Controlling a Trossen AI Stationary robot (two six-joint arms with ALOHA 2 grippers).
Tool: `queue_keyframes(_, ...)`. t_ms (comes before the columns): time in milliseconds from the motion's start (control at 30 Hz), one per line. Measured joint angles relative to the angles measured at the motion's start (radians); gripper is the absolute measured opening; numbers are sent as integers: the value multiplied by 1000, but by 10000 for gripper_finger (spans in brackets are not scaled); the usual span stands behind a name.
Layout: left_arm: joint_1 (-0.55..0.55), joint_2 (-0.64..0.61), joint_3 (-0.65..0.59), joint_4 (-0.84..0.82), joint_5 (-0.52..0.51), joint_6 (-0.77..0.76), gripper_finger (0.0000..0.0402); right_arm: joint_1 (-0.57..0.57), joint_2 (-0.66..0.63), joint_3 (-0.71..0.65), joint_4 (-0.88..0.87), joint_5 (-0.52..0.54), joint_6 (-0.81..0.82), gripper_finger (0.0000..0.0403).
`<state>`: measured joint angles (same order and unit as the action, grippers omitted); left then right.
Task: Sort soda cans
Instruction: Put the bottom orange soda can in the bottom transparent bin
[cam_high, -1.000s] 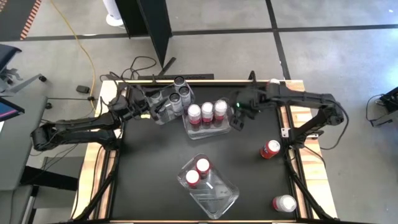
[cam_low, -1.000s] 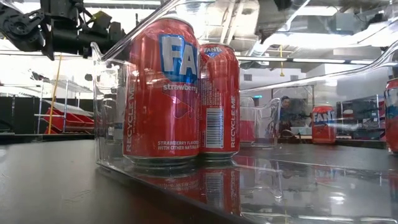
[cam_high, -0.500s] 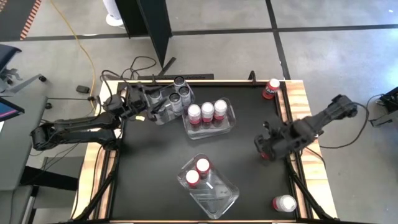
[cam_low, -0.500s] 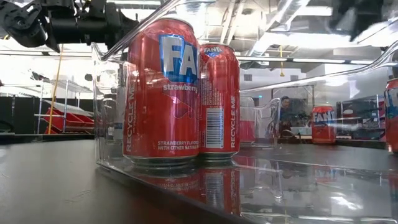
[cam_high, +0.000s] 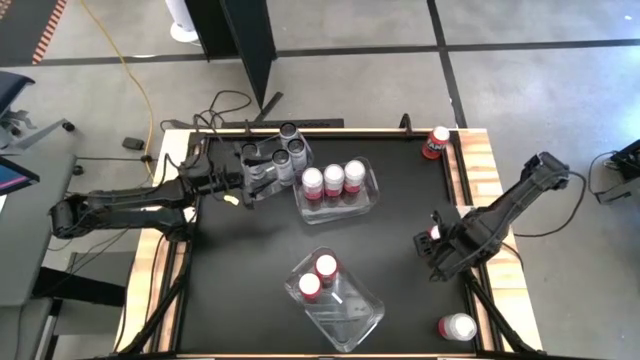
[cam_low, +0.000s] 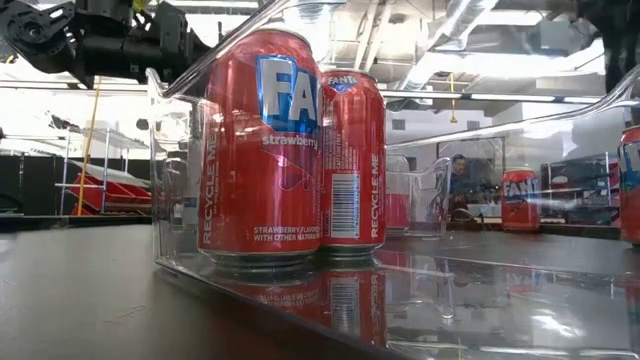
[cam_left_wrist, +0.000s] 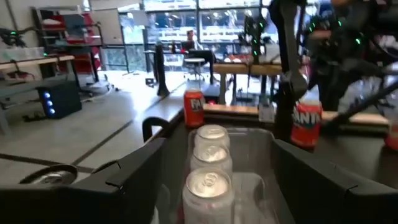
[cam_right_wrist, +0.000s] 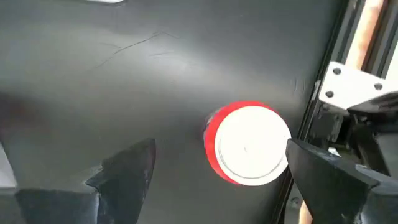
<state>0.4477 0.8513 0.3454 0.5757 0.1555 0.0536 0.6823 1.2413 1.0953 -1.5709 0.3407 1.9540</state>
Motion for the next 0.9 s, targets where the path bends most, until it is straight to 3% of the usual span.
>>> queue_keyframes(433,-30,-1,0,6,-1,36,281,22,56,-120,24,-99,205,377)
queue_keyframes(900,-30,-1,-1,6,-1,29,281,-49,56,-327,254,-16,212,375)
